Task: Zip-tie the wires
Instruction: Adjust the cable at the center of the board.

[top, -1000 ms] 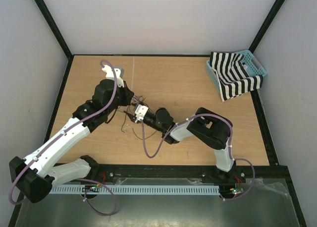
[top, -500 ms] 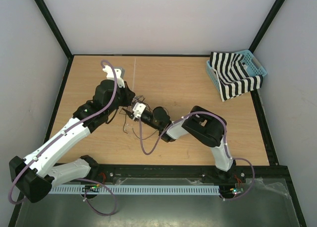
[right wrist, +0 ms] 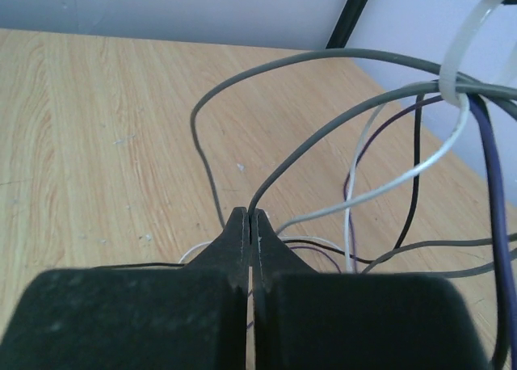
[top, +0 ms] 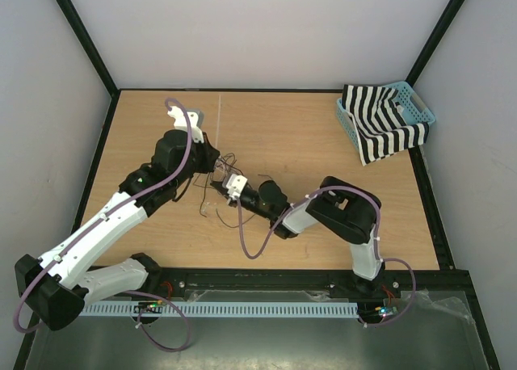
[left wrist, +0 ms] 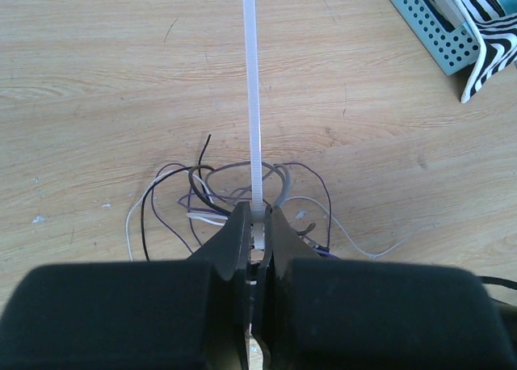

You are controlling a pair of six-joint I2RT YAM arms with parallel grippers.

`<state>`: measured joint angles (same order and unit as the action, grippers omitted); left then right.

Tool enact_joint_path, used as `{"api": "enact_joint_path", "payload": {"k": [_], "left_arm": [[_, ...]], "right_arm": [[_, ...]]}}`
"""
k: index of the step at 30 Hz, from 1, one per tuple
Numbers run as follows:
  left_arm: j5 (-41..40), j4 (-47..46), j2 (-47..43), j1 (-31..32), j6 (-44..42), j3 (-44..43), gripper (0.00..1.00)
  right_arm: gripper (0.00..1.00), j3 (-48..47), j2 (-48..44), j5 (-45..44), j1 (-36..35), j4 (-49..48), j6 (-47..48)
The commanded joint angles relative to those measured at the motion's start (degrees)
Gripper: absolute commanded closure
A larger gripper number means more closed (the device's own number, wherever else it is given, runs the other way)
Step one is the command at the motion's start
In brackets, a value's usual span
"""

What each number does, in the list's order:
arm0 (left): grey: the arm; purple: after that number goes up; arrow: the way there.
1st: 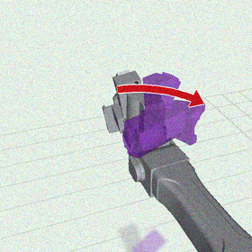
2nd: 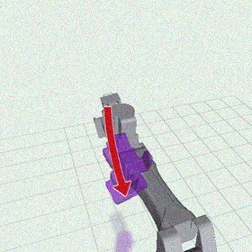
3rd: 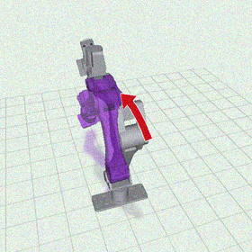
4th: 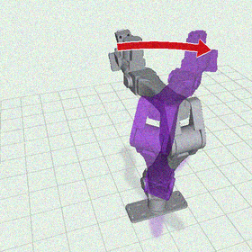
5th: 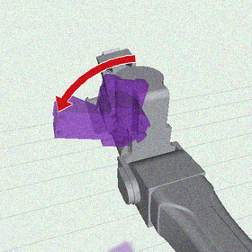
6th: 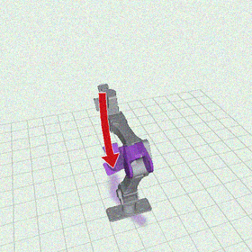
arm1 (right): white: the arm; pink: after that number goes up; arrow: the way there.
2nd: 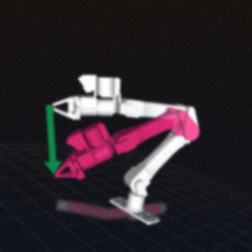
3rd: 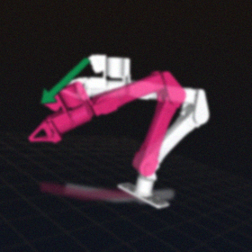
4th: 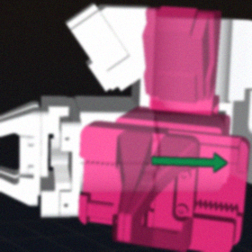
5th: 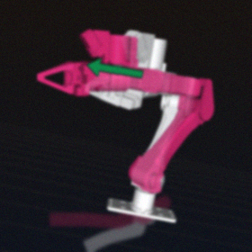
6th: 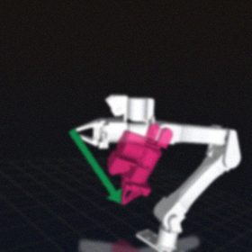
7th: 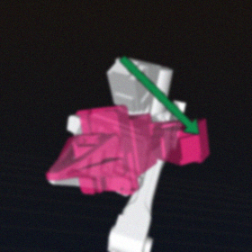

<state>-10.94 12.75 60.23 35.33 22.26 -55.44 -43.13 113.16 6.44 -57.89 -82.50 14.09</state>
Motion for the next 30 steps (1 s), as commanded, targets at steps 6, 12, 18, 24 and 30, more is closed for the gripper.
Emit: {"api": "enact_joint_path", "payload": {"k": [6, 12, 18, 24, 30], "left_arm": [[-0.48, -1.91, 0.23, -0.42, -0.66, -1.81, 1.00], [-0.24, -1.87, 0.90, -0.59, -0.73, -2.39, 1.00], [-0.33, -1.87, 1.23, -0.75, -0.78, -2.56, 1.00], [-0.25, -2.04, 1.34, -0.88, -0.83, -2.65, 1.00], [-0.23, -2.07, 1.19, -0.88, -0.94, -2.59, 1.00]], "right_arm": [[1.00, 2.46, -2.33, 2.87, -2.99, 1.91, -2.99], [1.00, 3.93, -0.58, 2.59, -5.33, 2.78, -4.34], [1.00, 5.19, 0.33, 4.38, -6.02, 4.53, -5.41], [1.00, 5.05, 1.15, 4.89, -6.34, 5.73, -5.85], [1.00, 5.27, 1.40, 4.06, -6.43, 4.89, -6.52]]}}
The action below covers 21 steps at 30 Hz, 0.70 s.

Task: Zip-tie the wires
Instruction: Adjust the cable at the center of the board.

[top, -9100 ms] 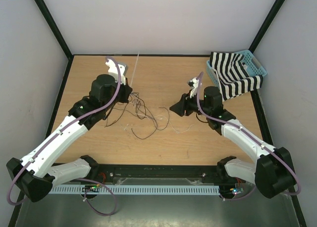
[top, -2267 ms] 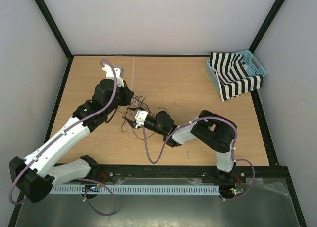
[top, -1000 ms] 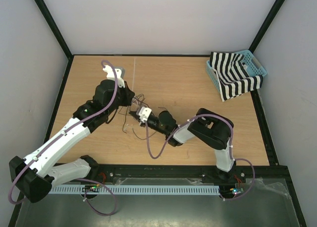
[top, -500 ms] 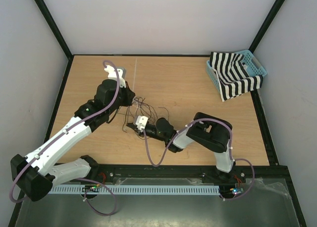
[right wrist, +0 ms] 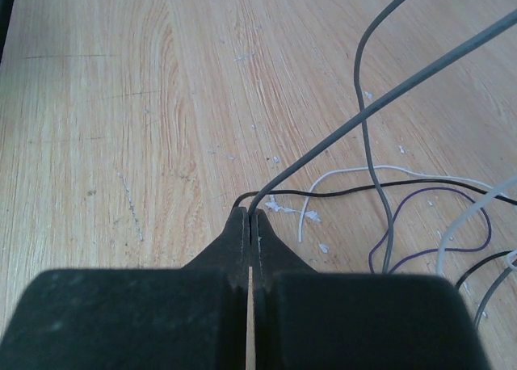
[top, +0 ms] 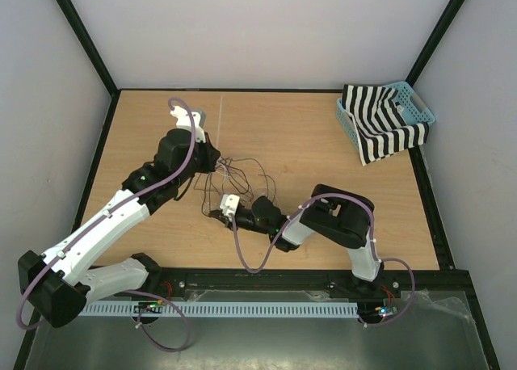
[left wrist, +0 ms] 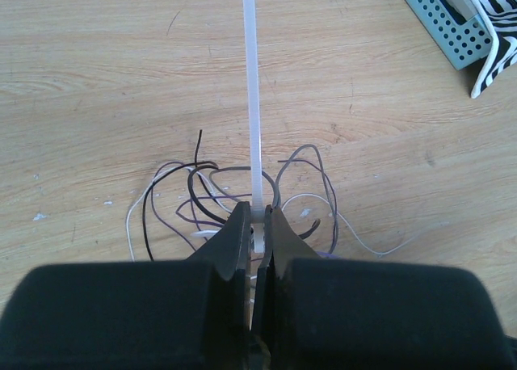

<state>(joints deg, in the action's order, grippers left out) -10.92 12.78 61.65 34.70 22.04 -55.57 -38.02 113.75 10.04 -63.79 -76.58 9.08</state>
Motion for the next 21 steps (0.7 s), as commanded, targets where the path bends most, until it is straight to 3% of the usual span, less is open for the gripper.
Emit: {"api": "enact_joint_path", "payload": {"k": [1, 2, 6, 9, 11, 14, 21], "left_arm": [[-0.22, -2.08, -0.22, -0.24, -0.69, -2.44, 1.00], [-0.21, -2.13, -0.29, -0.24, -0.71, -2.36, 1.00], [0.38, -2.11, -0.28, -0.38, -1.37, -2.41, 1.00], [0.62, -1.75, -0.29, -0.40, -2.46, -2.90, 1.00], [0.58, -1.38, -0.31, -0.42, -2.55, -3.13, 1.00], [0.55, -1.38, -0.67, -0.50, -2.57, -3.04, 1.00], [1.23, -1.31, -0.68, -0.68, -2.67, -3.05, 1.00]], "right_arm": [[1.00, 0.43, 0.26, 0.12, -0.47, -1.48, -1.52], [0.99, 0.69, -0.41, -0.31, -0.43, -1.55, -1.52], [0.67, 2.57, -4.93, -1.69, -0.41, -0.87, -0.93], [0.52, 4.33, -9.34, -3.39, -0.39, 4.22, 0.10], [0.47, 5.99, -12.28, -4.75, -0.45, 9.26, 0.34], [0.44, 11.74, -16.67, -6.79, -0.30, 8.02, 0.39], [0.45, 15.09, -25.09, -7.84, 1.10, 12.54, 1.13]]}}
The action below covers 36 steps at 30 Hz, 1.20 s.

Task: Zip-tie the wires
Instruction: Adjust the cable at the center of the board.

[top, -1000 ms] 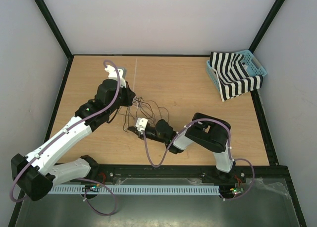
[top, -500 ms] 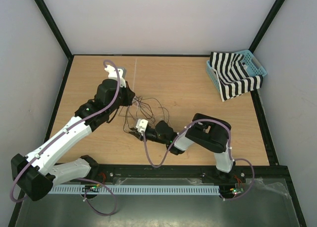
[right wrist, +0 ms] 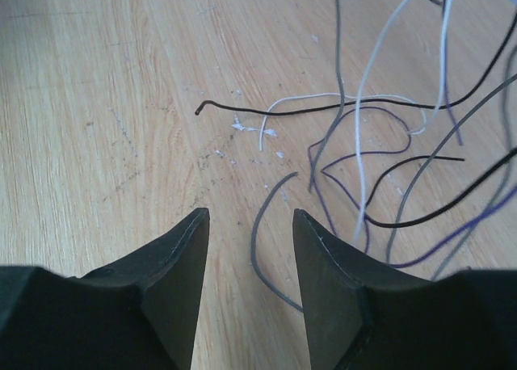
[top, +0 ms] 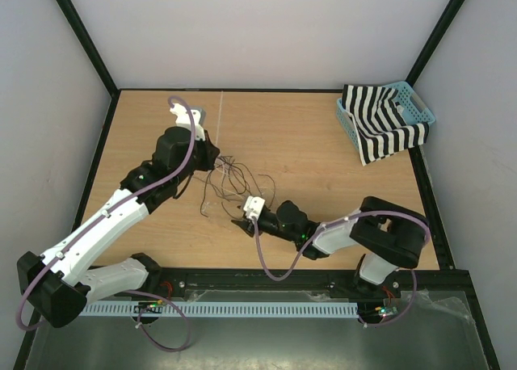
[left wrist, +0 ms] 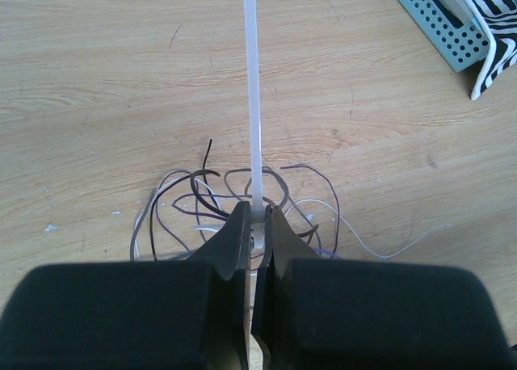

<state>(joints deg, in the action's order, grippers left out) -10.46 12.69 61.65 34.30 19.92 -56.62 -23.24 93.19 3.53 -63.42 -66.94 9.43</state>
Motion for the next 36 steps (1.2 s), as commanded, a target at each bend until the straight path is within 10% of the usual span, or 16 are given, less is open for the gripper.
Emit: {"api": "enact_joint_path", "payload": {"k": [1, 25, 36], "left_arm": [[1.06, -1.27, -0.69, -0.29, -0.53, -1.94, 1.00], [3.88, -1.21, -1.44, -0.64, -0.19, -1.12, 1.00], [5.91, -1.32, -1.57, -0.73, -0.33, 0.01, 1.00]], "right_arm": [[0.44, 0.25, -5.62, -1.36, 0.87, 3.37, 1.17], [0.44, -1.62, -29.78, 4.53, 13.40, 24.19, -5.10], [0.46, -9.11, -21.77, 19.48, 23.11, 21.72, -7.49]]}}
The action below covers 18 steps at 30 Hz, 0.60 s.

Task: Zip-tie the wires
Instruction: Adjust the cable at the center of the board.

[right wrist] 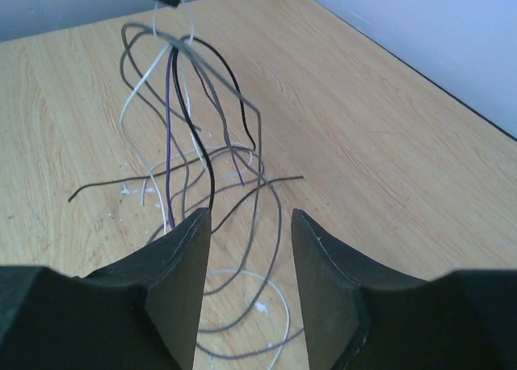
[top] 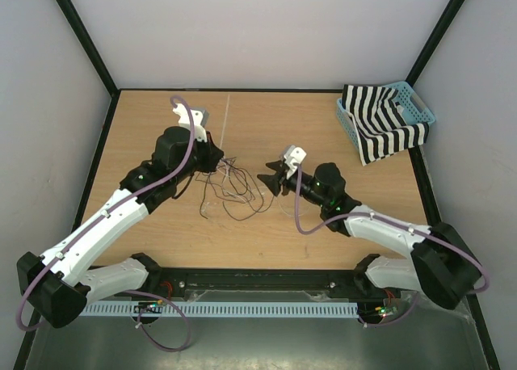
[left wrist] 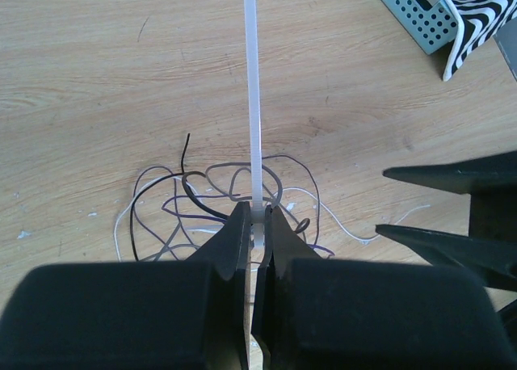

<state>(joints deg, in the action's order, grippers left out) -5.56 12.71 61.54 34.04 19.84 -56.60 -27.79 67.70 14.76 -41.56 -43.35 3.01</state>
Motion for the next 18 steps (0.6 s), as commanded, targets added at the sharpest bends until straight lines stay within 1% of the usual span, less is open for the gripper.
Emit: {"api": "enact_joint_path", "payload": {"k": [1, 5, 9, 15, 18], "left_arm": [[1.14, -1.36, -1.50, -0.47, -0.28, 0.02, 1.00], [1.79, -1.34, -1.75, -0.56, -0.33, 0.17, 1.00], [2.00, -1.37, -1.86, -0.56, -0.30, 0.17, 1.00], [2.04, -1.32, -1.90, -0.64, -0.25, 0.17, 1.00], [2.18, -1.44, -1.95, -0.62, -0.07, 0.26, 1.00]], "right_arm": [[0.46, -5.28, 5.07, 9.70, 1.71, -2.94, -1.10], [0.47, -8.40, 11.18, 13.30, 3.26, -5.98, -2.13], [0.47, -11.27, 16.02, 17.58, 3.42, -6.51, -2.62], [0.47, -13.99, 20.08, 24.12, 3.44, -8.07, -4.49], [0.46, -14.83, 21.94, 25.69, 3.42, -8.94, -5.45]]}}
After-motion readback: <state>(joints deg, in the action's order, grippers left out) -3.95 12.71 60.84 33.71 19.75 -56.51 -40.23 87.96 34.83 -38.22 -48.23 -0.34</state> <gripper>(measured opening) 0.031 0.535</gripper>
